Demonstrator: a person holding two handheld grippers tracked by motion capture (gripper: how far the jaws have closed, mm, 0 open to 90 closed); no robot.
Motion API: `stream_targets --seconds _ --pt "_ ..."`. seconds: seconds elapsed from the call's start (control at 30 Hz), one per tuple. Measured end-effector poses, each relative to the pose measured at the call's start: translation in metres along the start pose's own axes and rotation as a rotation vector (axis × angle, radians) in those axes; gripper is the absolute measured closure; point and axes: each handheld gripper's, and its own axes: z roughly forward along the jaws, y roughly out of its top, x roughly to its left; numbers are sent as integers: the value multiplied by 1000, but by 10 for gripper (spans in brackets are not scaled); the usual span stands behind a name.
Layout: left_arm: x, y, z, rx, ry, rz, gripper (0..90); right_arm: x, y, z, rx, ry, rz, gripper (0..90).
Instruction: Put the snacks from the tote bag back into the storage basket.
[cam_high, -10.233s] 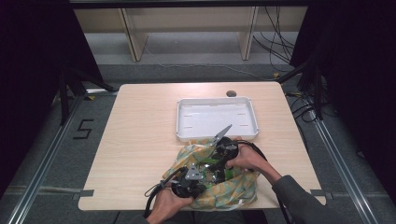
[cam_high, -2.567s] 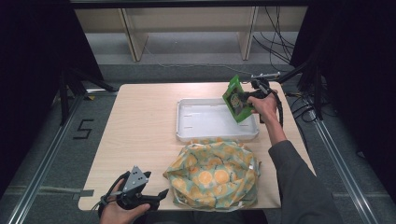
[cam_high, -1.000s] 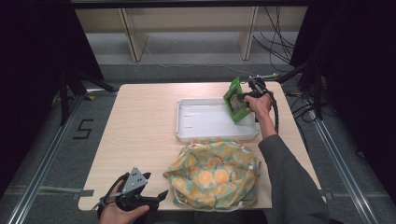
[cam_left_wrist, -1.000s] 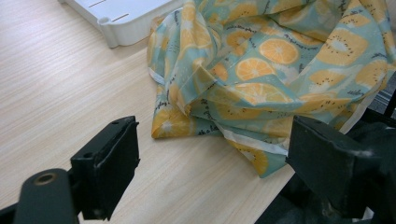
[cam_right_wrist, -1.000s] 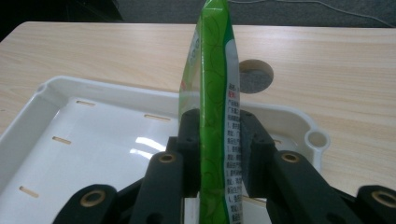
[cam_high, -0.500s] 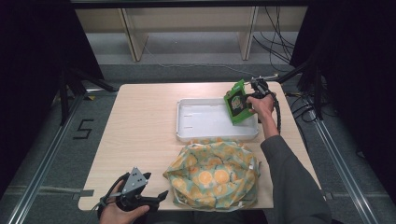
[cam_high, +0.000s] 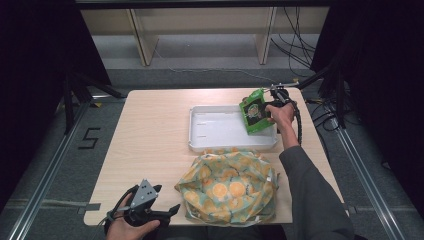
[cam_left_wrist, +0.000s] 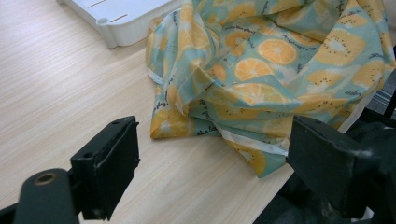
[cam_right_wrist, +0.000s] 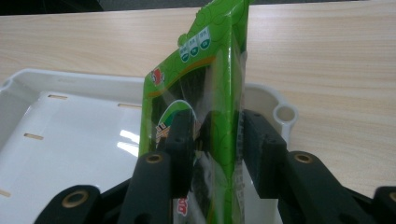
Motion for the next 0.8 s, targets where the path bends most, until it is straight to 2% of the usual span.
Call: stream_targets --seconds 0.07,0.1,0.17,0.2,0.33,0.37,0.4,0.47,0.53,0.57,0.6,0.63,0.67,0.77,0.8 --pt "0 0 0 1 -1 2 159 0 0 0 0 -1 1 663" --pt "0 0 0 1 -1 2 159 4 0 0 12 11 69 662" --pt "0 0 0 0 -1 -1 159 0 0 1 -6 -14 9 665" --pt "0 0 0 -1 -1 -1 159 1 0 1 6 -12 37 659" --pt "0 0 0 -2 -1 -4 159 0 0 0 -6 -21 37 663" --pt "0 0 0 -1 0 -3 159 0 -1 2 -29 -13 38 663" --pt "0 0 0 -1 -1 -2 159 3 -2 1 -11 4 88 663" --pt "0 -1 0 -8 -4 0 160 3 -1 0 2 14 78 663" --pt "0 0 0 -2 1 -4 159 4 -1 1 -26 3 84 663" --pt "0 0 0 -1 1 -3 159 3 -1 0 -17 27 81 662" --pt "0 0 0 -1 1 -1 159 -1 0 -1 -17 8 23 662" --pt "0 0 0 -2 0 -1 159 -1 0 -3 -11 -12 9 662" --pt "0 -1 0 -6 0 -4 159 -1 1 -5 -1 -4 7 660" --pt "0 0 0 -1 1 -3 159 -4 0 -3 -70 22 -37 656" --pt "0 0 0 -2 0 -2 159 -1 1 -7 -32 12 -7 654"
